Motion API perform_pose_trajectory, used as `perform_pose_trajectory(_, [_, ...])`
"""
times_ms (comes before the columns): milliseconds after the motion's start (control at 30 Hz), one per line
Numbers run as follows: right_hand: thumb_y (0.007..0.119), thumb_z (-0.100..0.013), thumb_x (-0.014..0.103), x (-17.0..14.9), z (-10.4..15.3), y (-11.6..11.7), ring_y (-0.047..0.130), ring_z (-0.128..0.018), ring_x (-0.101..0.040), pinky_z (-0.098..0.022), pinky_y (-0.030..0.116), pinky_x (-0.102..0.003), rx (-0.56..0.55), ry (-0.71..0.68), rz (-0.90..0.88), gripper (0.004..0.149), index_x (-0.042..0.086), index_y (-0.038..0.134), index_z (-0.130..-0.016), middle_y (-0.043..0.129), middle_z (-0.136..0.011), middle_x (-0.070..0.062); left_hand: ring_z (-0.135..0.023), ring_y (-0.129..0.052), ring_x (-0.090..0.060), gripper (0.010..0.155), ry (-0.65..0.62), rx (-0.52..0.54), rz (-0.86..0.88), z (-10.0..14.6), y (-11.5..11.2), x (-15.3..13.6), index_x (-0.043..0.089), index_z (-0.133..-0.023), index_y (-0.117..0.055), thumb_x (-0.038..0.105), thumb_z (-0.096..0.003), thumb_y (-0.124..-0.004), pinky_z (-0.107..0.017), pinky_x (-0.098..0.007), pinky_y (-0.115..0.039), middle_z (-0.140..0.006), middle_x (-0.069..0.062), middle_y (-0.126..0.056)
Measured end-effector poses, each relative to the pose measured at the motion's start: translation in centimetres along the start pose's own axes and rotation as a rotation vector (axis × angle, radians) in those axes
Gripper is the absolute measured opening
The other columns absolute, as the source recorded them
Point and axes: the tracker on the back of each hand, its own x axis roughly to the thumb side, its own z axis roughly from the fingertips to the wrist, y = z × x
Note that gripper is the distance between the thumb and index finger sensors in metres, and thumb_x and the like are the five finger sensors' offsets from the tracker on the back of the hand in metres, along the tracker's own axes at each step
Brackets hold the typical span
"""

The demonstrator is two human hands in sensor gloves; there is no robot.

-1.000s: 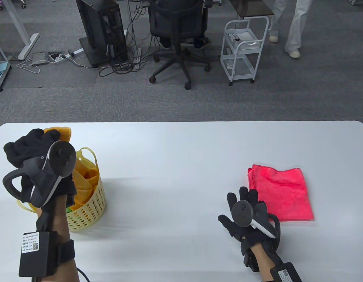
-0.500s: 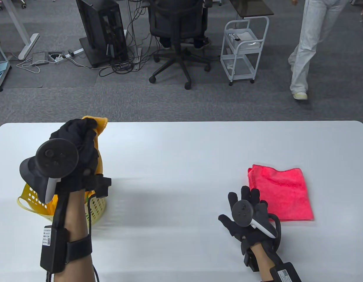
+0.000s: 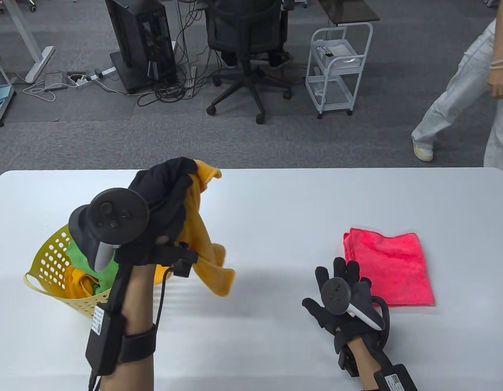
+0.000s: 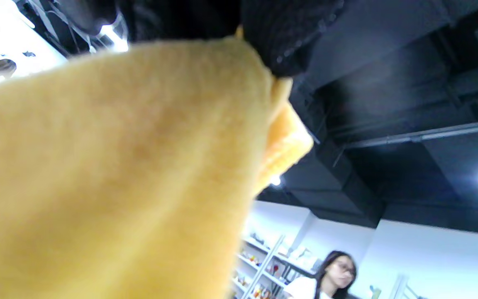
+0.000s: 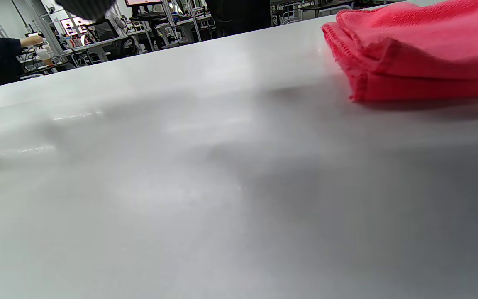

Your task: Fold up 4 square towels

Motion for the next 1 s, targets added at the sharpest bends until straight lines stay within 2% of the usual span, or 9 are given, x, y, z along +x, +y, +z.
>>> perform_pose_trajectory(367, [0.062,-0.061,0.061,-0.2,0.1,-0.1,-0.012,-0.101,-0.05,-0.068,0.01,-0.072,-0.016,0.006,-0.002,0.085,0.014,0.02,-0.118,-0.009,-0.117,-0.024,-0.071,-0.091,-0.039,0.039,0.019,-0.182,-0.013,-0.1,-8.0,-0.7,0.021,-0.096,-0.081,0.032,-0.0589,-0.075,-0.072,-0.066,-0.057,-0.083,-0.011,-0.094])
perform_pose_trajectory(600, [0.062,-0.061,0.061,-0.2,0.1,-0.1,-0.011,-0.101,-0.05,-0.068,0.01,-0.072,-0.011,0.003,0.006,0.085,0.015,0.02,-0.118,-0.009,-0.117,-0.024,-0.073,-0.09,-0.039,0.039,0.021,-0.294,-0.098,0.7,-12.9,-2.7,0.023,-0.096,-0.081,0.033,-0.0588,-0.077,-0.073,-0.066,-0.057,-0.084,-0.01,-0.094])
perform_pose_trajectory(800, [0.062,-0.061,0.061,-0.1,0.1,-0.1,-0.011,-0.101,-0.05,-0.068,0.01,-0.072,-0.007,0.003,0.006,0.085,0.014,0.02,-0.118,-0.009,-0.117,-0.024,-0.074,-0.089,-0.039,0.038,0.044,-0.409,-0.102,2.6,-17.3,-5.5,0.025,-0.096,-0.082,0.033,-0.0588,-0.077,-0.073,-0.066,-0.055,-0.085,-0.01,-0.093])
perform_pose_trajectory(1000, [0.062,-0.061,0.061,-0.1,0.1,0.0,-0.011,-0.101,-0.051,-0.068,0.01,-0.072,-0.004,0.002,0.009,0.085,0.015,0.02,-0.118,-0.009,-0.117,-0.024,-0.077,-0.089,-0.038,0.036,-0.034,-0.58,-0.2,6.0,-21.4,-7.8,0.031,-0.094,-0.084,0.034,-0.0579,-0.079,-0.074,-0.065,-0.053,-0.086,-0.009,-0.093])
